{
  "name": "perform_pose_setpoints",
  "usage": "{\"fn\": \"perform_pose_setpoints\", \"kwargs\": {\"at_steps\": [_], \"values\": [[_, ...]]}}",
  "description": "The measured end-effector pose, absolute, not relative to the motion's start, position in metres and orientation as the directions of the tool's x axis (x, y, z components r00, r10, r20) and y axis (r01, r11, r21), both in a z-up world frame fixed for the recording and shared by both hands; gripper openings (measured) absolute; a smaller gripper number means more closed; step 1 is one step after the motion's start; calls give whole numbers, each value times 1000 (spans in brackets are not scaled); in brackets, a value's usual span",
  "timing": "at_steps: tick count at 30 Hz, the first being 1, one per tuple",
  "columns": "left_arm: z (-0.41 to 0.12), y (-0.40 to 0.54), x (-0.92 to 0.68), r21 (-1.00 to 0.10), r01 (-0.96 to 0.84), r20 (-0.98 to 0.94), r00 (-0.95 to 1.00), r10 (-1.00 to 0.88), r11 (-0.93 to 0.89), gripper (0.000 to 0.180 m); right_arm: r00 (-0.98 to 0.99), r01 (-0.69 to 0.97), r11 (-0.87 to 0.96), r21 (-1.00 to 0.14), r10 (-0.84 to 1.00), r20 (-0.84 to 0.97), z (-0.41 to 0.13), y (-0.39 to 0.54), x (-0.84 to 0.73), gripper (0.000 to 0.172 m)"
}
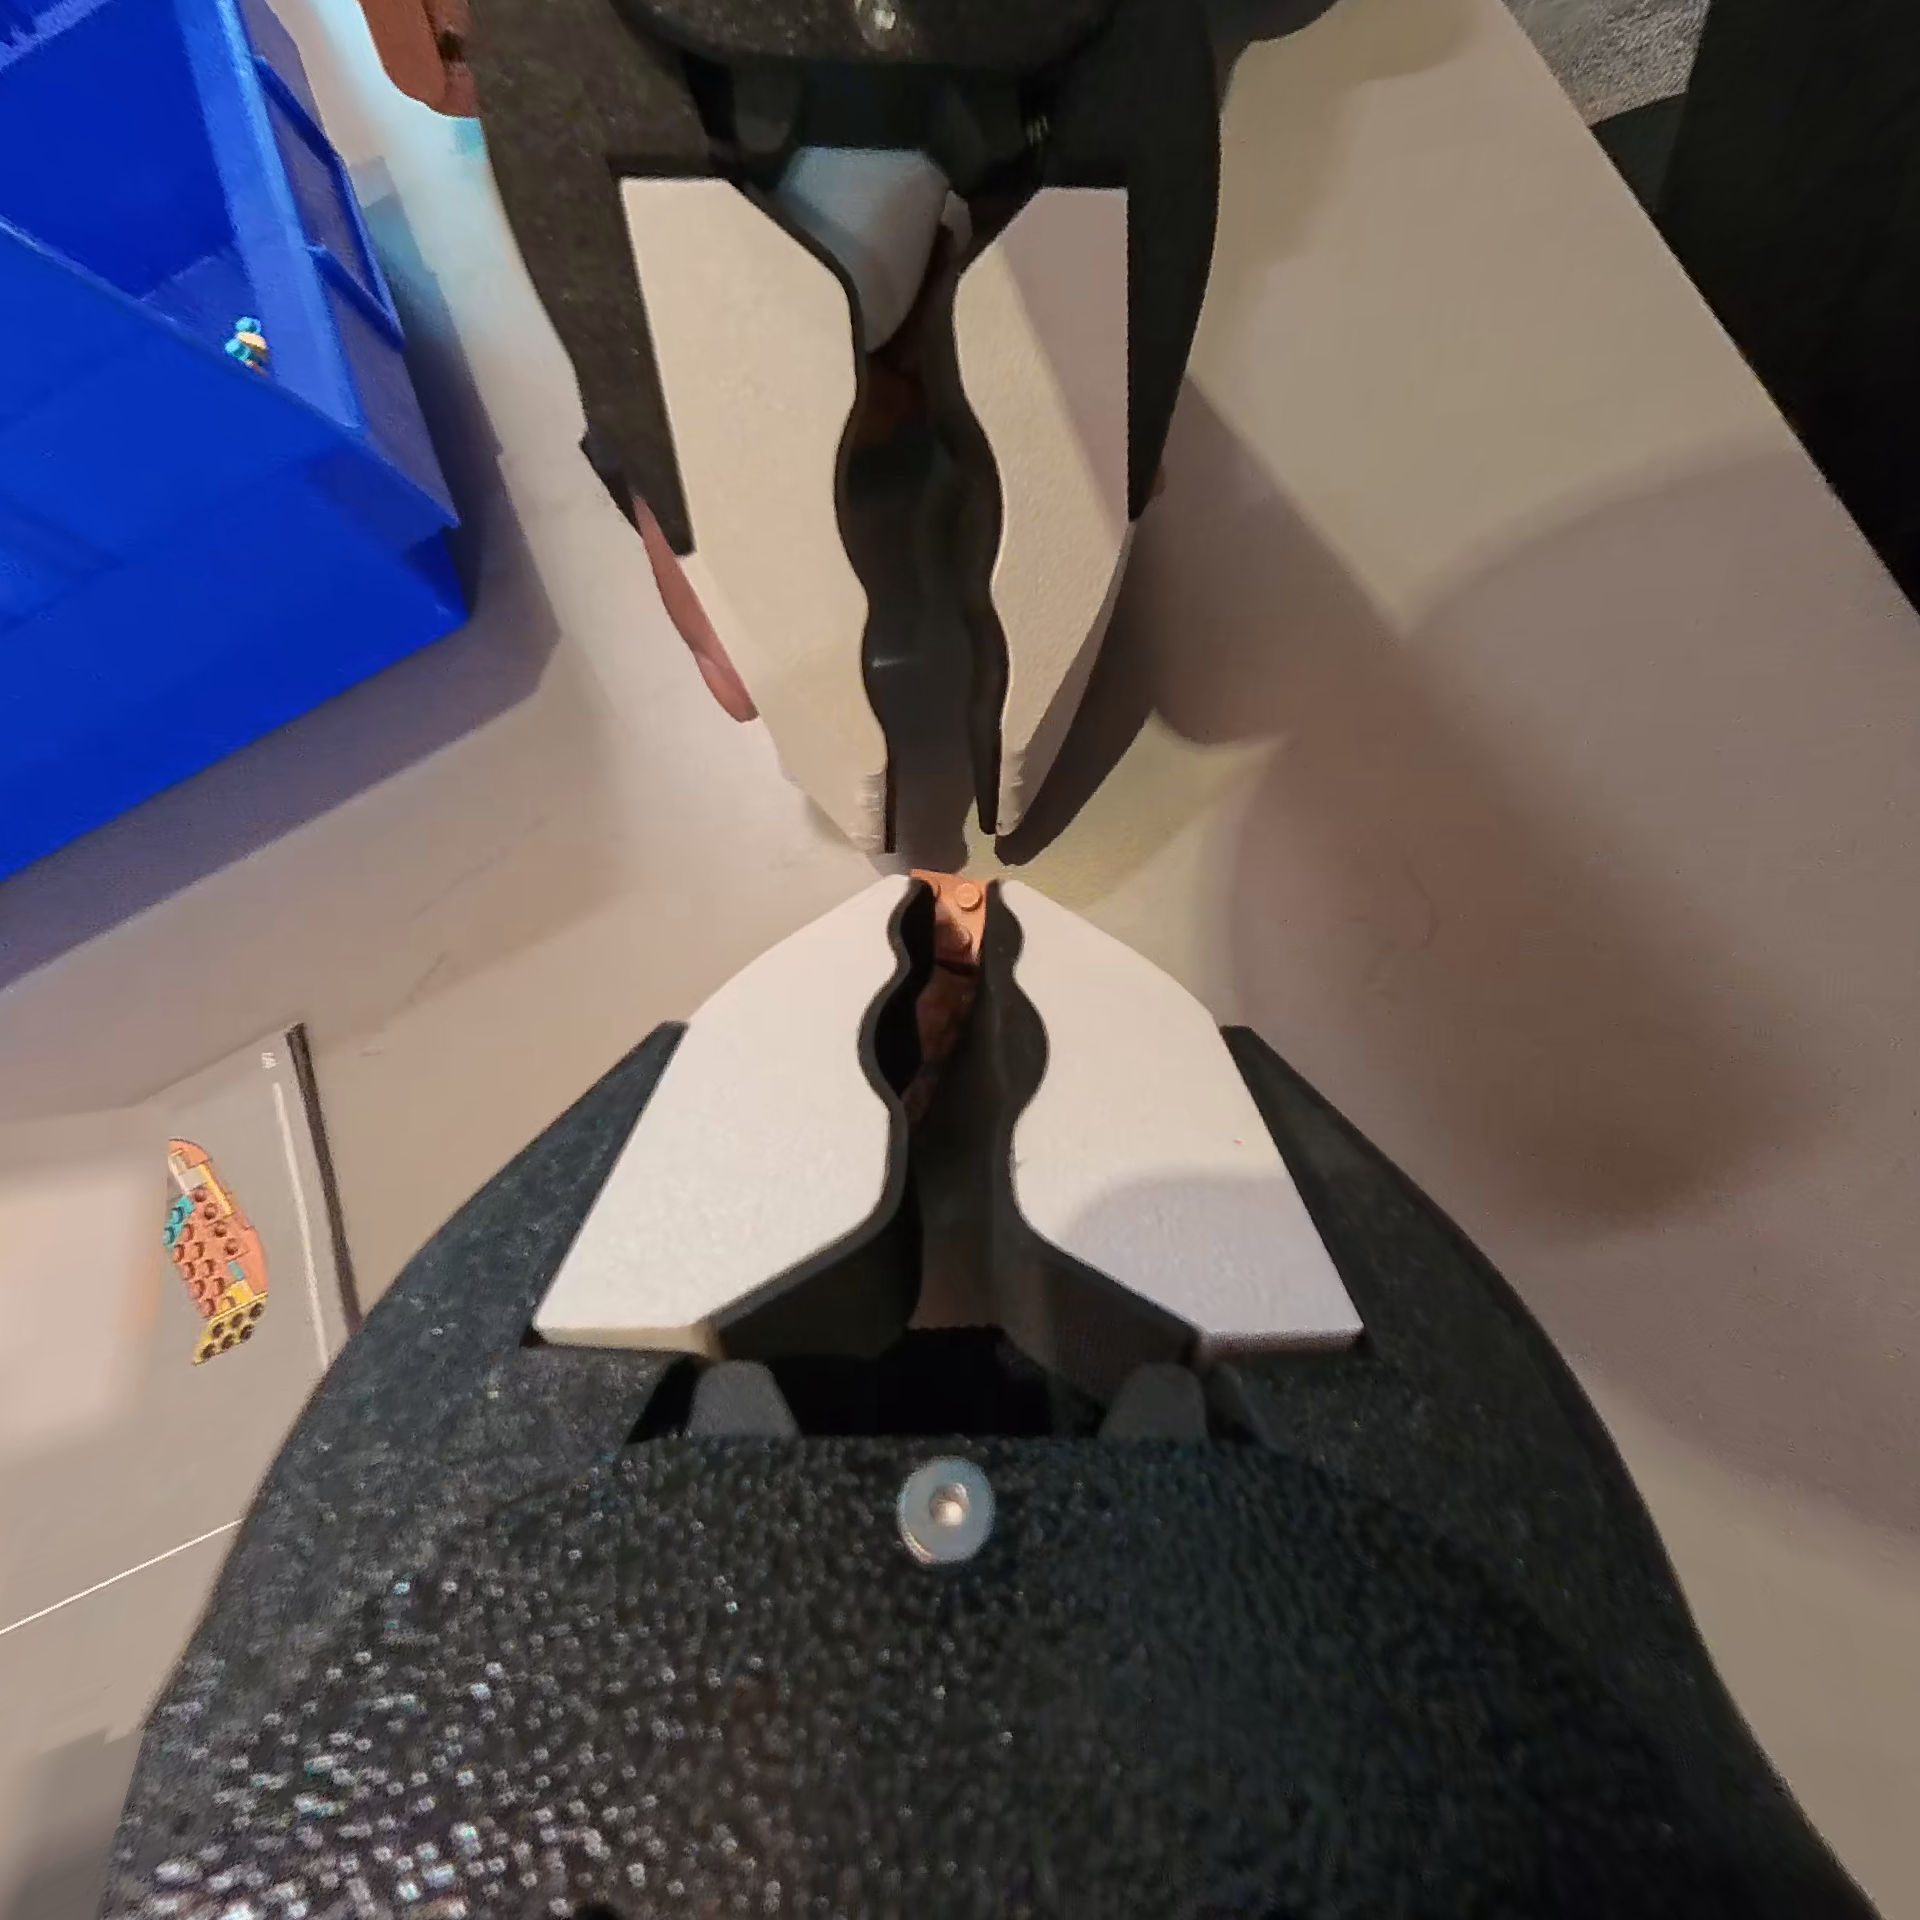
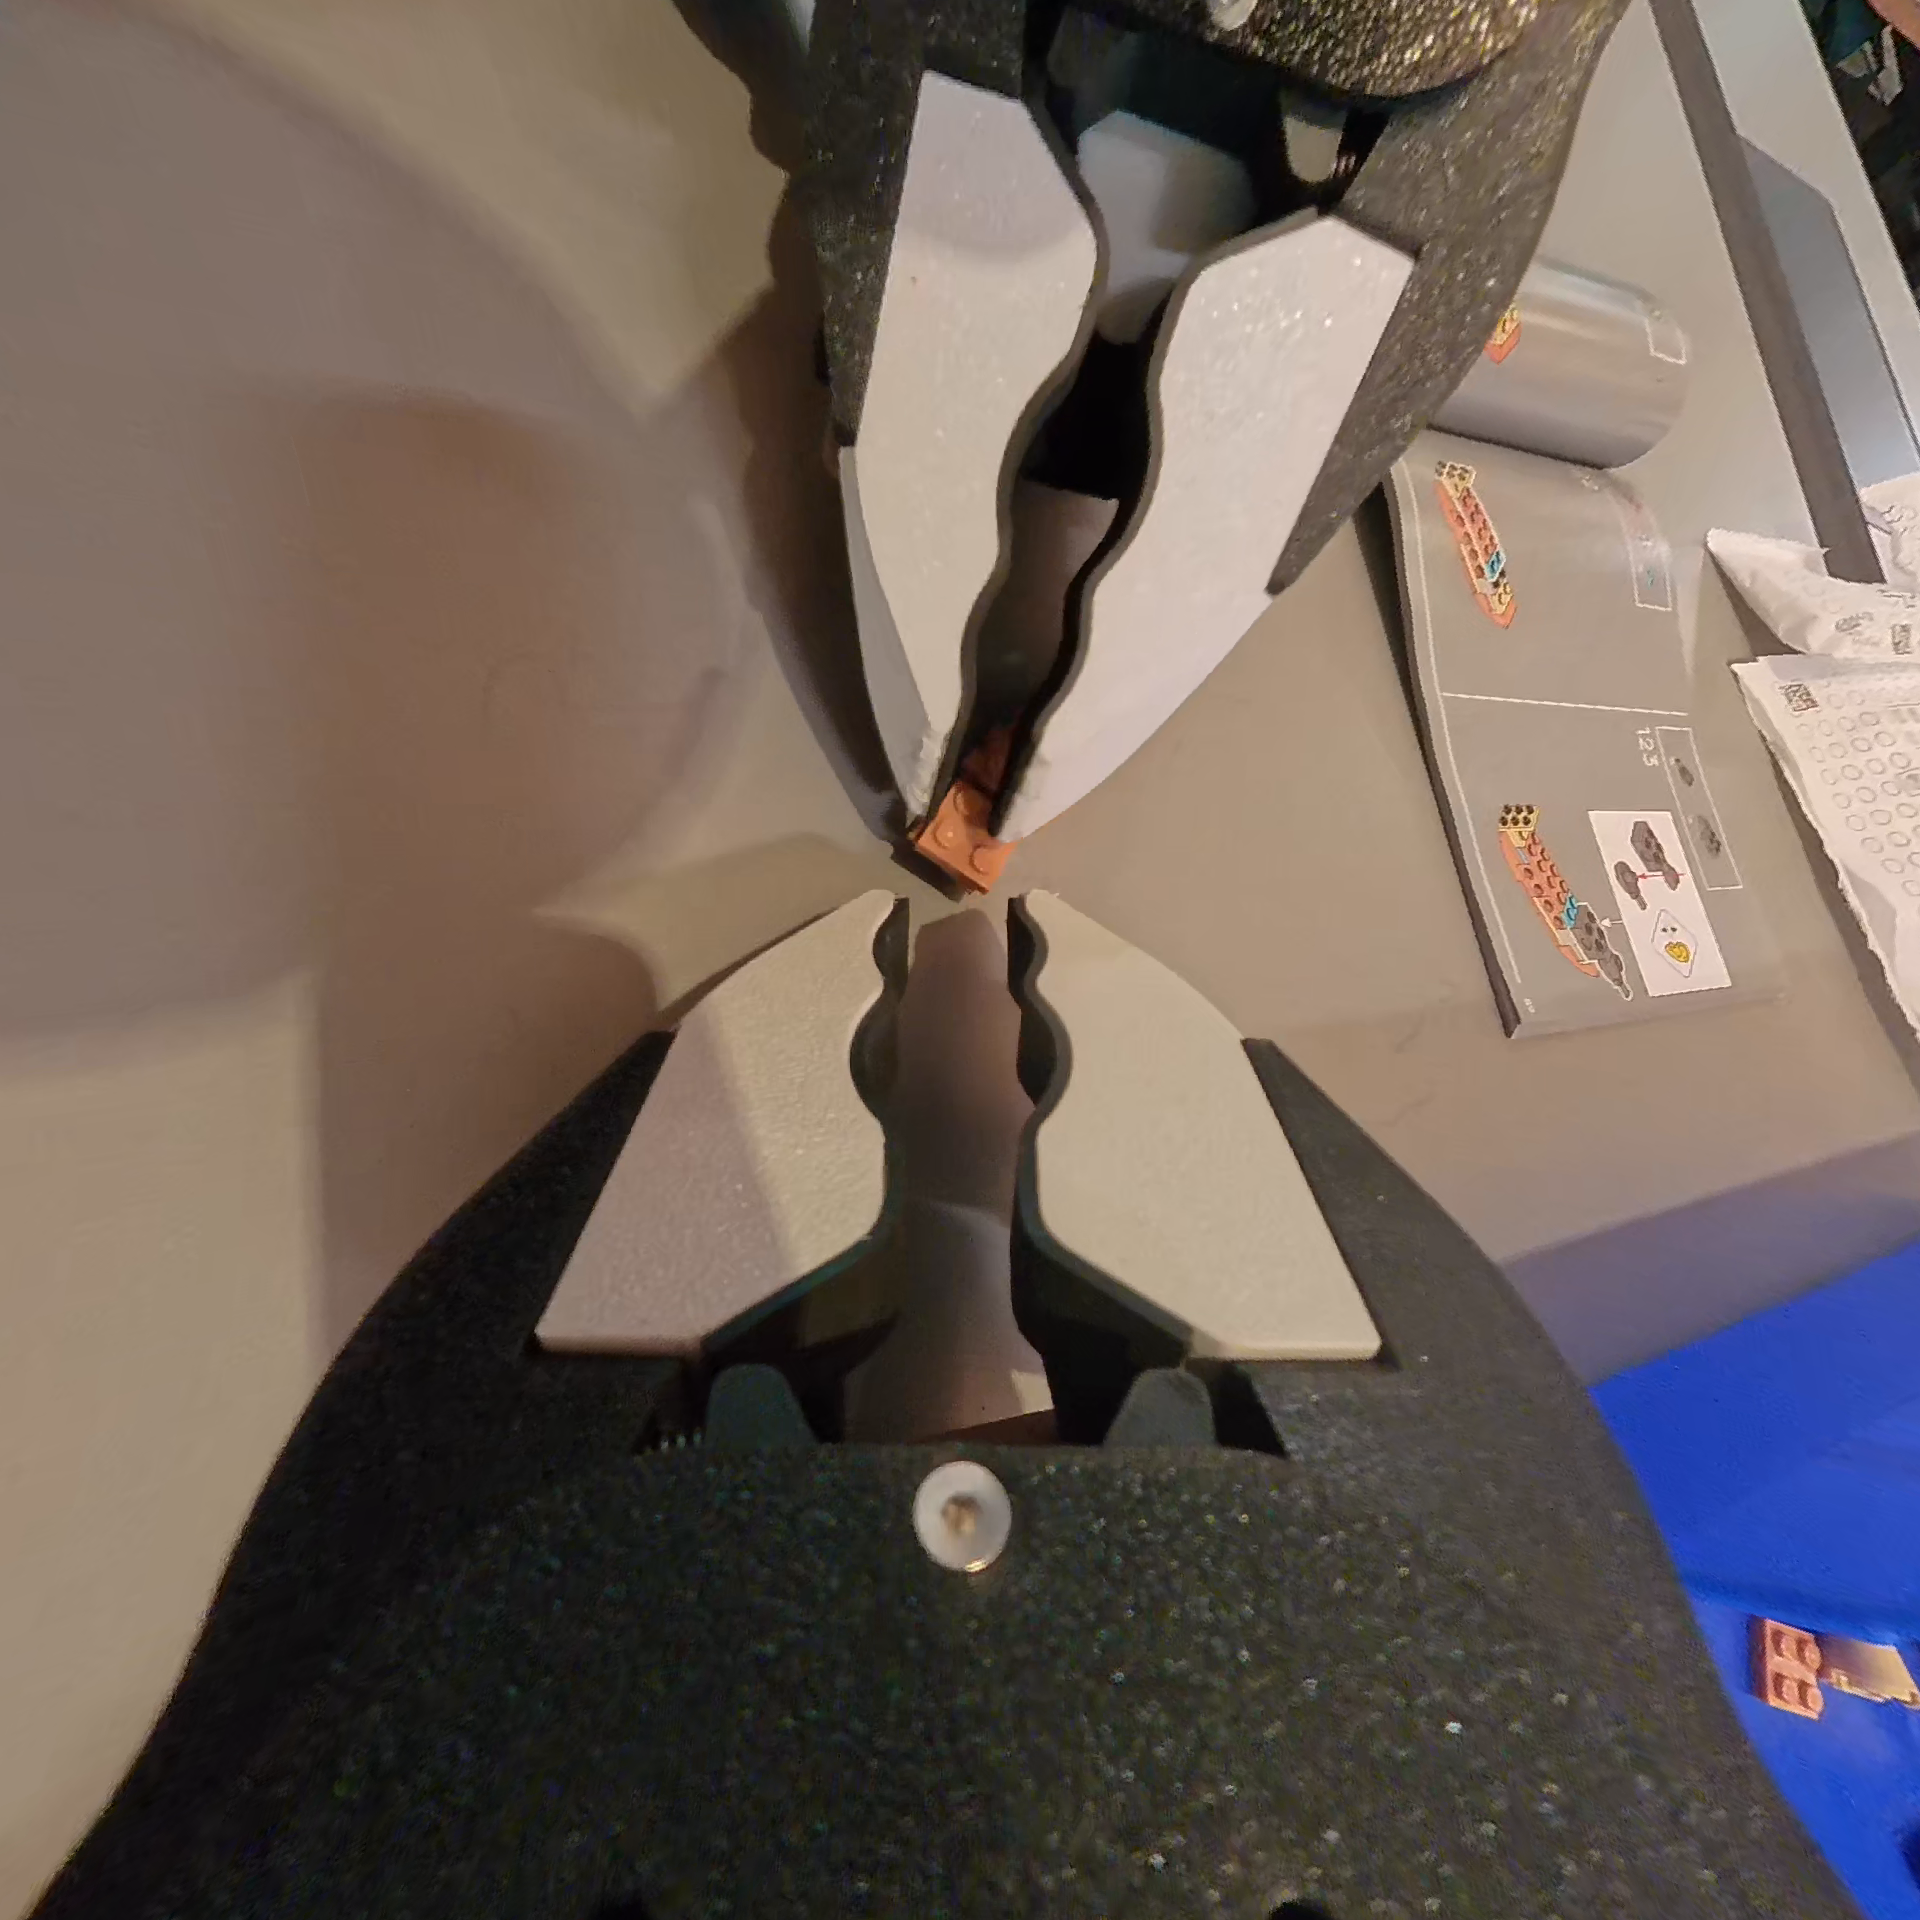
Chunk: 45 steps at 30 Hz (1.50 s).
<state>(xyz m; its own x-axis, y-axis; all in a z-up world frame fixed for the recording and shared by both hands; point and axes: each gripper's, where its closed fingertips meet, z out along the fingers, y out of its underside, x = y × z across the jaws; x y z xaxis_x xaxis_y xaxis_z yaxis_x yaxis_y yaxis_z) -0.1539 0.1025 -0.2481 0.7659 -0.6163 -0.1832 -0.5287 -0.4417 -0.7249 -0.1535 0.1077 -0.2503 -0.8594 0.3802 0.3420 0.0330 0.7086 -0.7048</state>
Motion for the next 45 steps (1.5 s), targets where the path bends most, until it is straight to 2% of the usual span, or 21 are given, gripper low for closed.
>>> {"fn": "perform_pose_setpoints", "kwargs": {"at_steps": [10,16,21,26,31,33,40,45], "values": [[-244,97,-164,-687,-585,-242,743,-623,-431,12,-858,38,710,-703,384,341,-250,108,-154,18],[-243,88,-183,-666,-644,-292,688,-664,-375,32,-862,41,706,-707,383,333,-250,107,-153,18],[-249,83,-195,-685,-641,-248,653,-715,-348,40,-864,36,704,-709,379,332,-250,106,-153,18],[-260,87,-190,-678,-639,-170,616,-769,-362,40,-867,38,697,-716,380,324,-250,106,-153,18],[-262,88,-183,-691,-610,-103,616,-781,-389,22,-857,27,705,-708,381,347,-249,108,-154,18],[-261,89,-185,-700,-582,-88,645,-759,-413,21,-850,9,711,-703,376,369,-249,109,-155,19],[-259,87,-188,-725,-522,-75,709,-702,-450,21,-805,-130,745,-655,307,508,-245,109,-156,25],[-258,86,-187,-728,-493,-67,743,-666,-476,21,-750,-294,756,-585,197,631,-242,99,-148,25]]}}
